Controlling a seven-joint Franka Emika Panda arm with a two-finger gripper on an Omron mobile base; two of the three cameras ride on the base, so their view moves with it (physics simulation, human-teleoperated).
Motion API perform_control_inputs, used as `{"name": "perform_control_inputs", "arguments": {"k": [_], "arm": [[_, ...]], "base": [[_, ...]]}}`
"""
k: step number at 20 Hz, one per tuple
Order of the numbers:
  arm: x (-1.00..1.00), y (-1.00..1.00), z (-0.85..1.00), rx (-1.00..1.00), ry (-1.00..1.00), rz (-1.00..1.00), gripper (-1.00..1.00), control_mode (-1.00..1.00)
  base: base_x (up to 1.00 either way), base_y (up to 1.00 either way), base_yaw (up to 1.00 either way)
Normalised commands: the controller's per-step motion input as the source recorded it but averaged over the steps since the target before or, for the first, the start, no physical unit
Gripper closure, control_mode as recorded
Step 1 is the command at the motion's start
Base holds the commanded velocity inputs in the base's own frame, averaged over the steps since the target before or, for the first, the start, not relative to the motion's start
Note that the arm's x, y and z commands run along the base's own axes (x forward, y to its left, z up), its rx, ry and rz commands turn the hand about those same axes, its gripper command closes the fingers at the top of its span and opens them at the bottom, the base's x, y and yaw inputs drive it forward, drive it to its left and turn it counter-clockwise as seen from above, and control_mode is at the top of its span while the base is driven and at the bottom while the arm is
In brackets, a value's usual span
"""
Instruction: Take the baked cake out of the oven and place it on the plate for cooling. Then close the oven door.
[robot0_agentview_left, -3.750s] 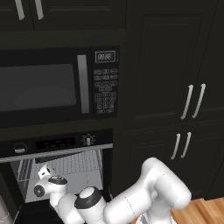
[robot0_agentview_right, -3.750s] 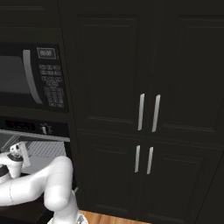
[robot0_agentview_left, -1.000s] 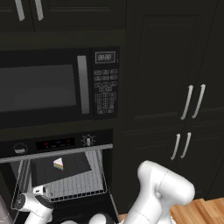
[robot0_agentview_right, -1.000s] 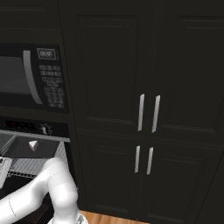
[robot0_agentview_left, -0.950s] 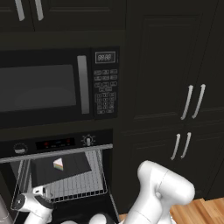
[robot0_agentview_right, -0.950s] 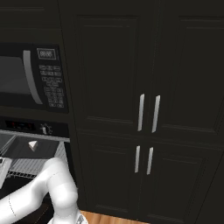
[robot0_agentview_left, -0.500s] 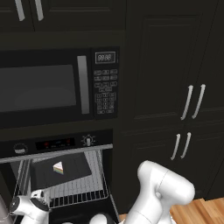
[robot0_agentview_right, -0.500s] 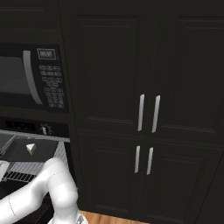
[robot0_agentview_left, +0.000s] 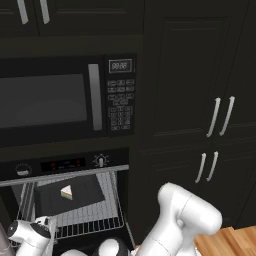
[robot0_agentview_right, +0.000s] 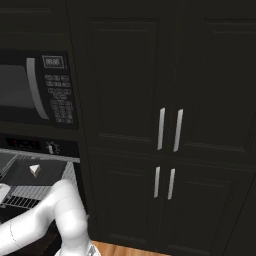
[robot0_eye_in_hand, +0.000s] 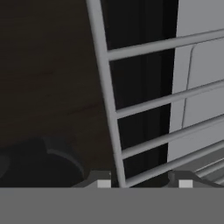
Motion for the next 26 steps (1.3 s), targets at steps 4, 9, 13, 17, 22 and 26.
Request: {"name": "perform_control_inputs", "arguments": {"k": [4,9,13,17,22,26], "arm": [[-0.62,0.14,-0.74,-0.08,0.11,-0.1,1.0,-1.0],[-0.54,0.05,-0.47,-0.03,0.03,-0.04,1.0,-1.0],[-0.45,0.0,0.0,0.0,-0.16,-0.02,-1.0,-1.0],[-0.29,-0.09,0.16,0.0,-0.18,-0.08,-1.0,-1.0],[-0.07,-0.19,0.29,0.0,-0.11,-0.17,-1.0,-1.0],[0.04,-0.26,0.32,0.0,-0.04,-0.19,-1.0,-1.0]], "base": [[0.0,0.0,0.0],[0.0,0.0,0.0],[0.0,0.0,0.0],[0.0,0.0,0.0],[0.0,0.0,0.0],[0.0,0.0,0.0]]}}
